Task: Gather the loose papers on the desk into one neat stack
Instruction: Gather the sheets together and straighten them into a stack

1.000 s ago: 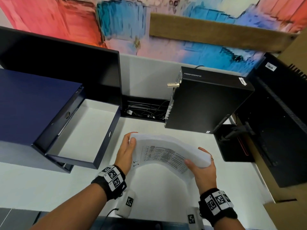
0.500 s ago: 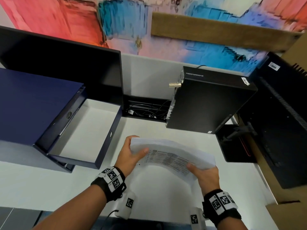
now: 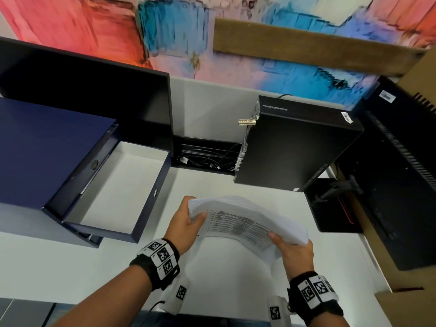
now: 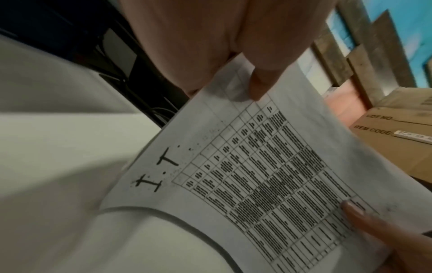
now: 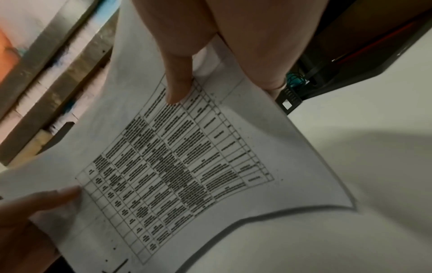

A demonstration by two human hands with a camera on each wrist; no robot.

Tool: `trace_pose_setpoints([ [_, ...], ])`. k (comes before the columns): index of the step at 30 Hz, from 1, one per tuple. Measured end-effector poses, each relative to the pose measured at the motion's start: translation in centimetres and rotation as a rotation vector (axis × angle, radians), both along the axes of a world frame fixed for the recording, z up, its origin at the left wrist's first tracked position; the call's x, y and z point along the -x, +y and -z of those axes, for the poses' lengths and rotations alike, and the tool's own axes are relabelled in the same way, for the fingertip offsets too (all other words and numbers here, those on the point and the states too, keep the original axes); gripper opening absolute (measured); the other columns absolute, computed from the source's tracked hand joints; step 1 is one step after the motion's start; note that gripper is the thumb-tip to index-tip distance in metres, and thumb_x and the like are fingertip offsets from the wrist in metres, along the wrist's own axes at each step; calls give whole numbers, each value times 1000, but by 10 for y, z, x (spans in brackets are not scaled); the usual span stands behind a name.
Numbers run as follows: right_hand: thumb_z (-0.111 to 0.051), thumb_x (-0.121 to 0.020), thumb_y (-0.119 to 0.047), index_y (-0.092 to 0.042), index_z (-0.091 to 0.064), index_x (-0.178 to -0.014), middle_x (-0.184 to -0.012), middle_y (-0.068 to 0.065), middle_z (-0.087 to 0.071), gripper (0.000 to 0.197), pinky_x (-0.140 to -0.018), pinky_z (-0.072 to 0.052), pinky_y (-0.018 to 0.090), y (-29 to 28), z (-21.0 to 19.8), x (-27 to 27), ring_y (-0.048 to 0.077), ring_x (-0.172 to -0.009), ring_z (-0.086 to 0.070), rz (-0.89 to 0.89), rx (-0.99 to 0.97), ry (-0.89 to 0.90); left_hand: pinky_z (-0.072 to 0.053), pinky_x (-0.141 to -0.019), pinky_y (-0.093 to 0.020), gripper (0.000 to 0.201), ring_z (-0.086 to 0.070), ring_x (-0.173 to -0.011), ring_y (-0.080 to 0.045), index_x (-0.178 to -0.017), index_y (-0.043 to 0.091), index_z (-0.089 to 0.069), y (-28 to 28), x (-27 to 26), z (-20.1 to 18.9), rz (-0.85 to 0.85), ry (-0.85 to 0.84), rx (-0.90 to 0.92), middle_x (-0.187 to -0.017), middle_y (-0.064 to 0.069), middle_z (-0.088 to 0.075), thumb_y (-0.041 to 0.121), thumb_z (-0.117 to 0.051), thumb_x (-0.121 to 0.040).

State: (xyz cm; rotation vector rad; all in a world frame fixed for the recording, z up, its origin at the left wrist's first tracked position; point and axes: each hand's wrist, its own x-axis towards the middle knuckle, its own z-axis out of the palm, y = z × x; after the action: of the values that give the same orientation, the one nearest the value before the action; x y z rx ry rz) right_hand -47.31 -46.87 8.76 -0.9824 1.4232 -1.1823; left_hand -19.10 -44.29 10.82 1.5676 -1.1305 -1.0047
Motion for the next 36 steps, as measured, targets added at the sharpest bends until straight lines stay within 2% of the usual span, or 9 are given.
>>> trace_pose_setpoints([
  [3,-83,-73,-2,-17,-69,-95,-83,0,-76,30,-68,-57,23,5,9,-1,13,-79,-73,-10,-3,71,-54,-73,-16,24,-66,-94,-3,-109,29,-45,6,0,10,1,31,-31,-105,4,-65,14,-59,-96],
  [7,-78,-80,-4,-23,-68,-93,-87,-10,-72,25,-66,-52,8,2,11,-4,6,-86,-68,-62,-10,185,-50,-72,-5,27,-63,-92,14,-120,30,-47,1,0,16,19,-2,-119,-110,12,-66,17,-56,-98],
  [12,-76,-84,-17,-14,-63,-103,-98,-8,-70,23,-85,-51,28,-12,10,4,6,-90,-66,-120,-81,331,-50,-86,-26,23,-63,-92,-1,-114,20,-49,-18,-13,15,-57,-21,-212,-108,13,-65,20,-62,-95],
  [17,-69,-72,-68,-9,-44,-143,-141,7,-55,96,-108,-44,38,10,80,10,24,-125,-55,-268,-386,414,-48,-86,-24,47,-57,-111,-21,-139,11,-41,2,-4,67,111,-192,-512,-133,-5,-57,25,-54,-96],
  [20,-68,-90,-34,-5,-41,-145,-143,9,-51,68,-107,-39,30,21,84,-1,27,-129,-51,-211,-380,444,-44,-93,-27,49,-56,-118,-25,-142,13,-35,9,3,76,100,-161,-481,-135,-7,-54,14,-49,-96],
  [23,-62,-94,-10,0,-54,-131,-127,12,-63,39,-93,-42,25,16,70,0,26,-114,-59,-150,-318,481,-45,-73,-21,47,-57,-98,-20,-142,15,-38,7,-1,73,12,-149,-510,-130,-9,-58,7,-46,-97],
  [27,-59,-94,-1,-8,-53,-116,-109,7,-65,24,-80,-47,21,-1,29,-5,21,-99,-63,-42,-121,362,-44,-62,-17,35,-59,-85,-14,-127,19,-45,-3,4,47,-78,-119,-302,-109,0,-63,3,-46,-96],
  [32,-64,-91,0,-8,-54,-113,-100,-3,-67,26,-69,-50,4,-3,-5,-8,-3,-85,-65,10,65,220,-46,-79,-13,39,-60,-98,-1,-125,29,-30,-7,5,20,-84,-66,-59,-110,14,-59,4,-44,-98],
  [36,-71,-86,-3,-5,-63,-114,-96,-3,-69,29,-66,-47,0,10,11,-11,18,-94,-66,-32,4,267,-54,-88,-33,32,-62,-106,-21,-123,24,-29,3,7,36,-15,-58,-198,-123,-7,-59,10,-44,-99],
])
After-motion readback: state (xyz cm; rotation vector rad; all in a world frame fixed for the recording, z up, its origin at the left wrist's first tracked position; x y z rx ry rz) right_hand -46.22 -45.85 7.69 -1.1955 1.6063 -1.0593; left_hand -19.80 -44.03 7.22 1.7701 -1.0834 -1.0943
